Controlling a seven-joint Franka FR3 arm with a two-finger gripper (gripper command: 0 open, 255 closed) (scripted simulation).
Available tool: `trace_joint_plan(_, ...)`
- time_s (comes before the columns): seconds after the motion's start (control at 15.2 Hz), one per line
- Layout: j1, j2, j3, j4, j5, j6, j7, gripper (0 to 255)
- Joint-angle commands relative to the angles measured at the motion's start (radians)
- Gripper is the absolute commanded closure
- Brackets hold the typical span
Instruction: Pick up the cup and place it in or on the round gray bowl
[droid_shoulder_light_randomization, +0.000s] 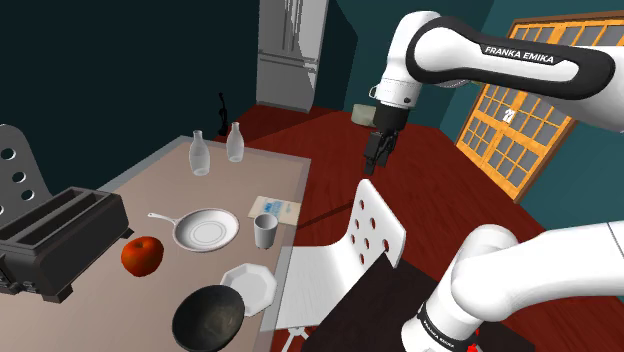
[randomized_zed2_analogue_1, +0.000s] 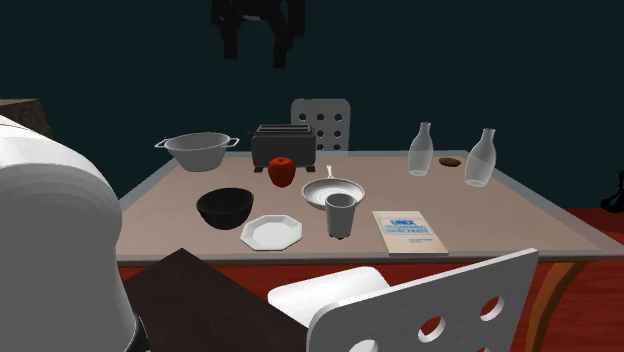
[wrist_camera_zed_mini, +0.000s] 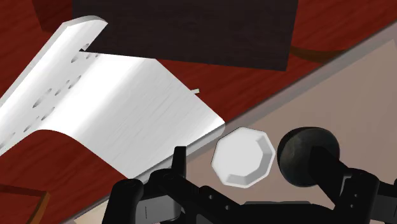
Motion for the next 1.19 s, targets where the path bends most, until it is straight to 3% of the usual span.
trace_joint_plan(0.0,0.0,0.0,0.0,0.0,0.0,0.0,0.0,0)
trace_joint_plan(0.53,0.009,0.223,-0.01,-0.04,0.001,0.26,-0.041,0)
trace_joint_plan(1.12,0.022,0.539,-0.021,0.025,0.02,0.508,-0.089,0)
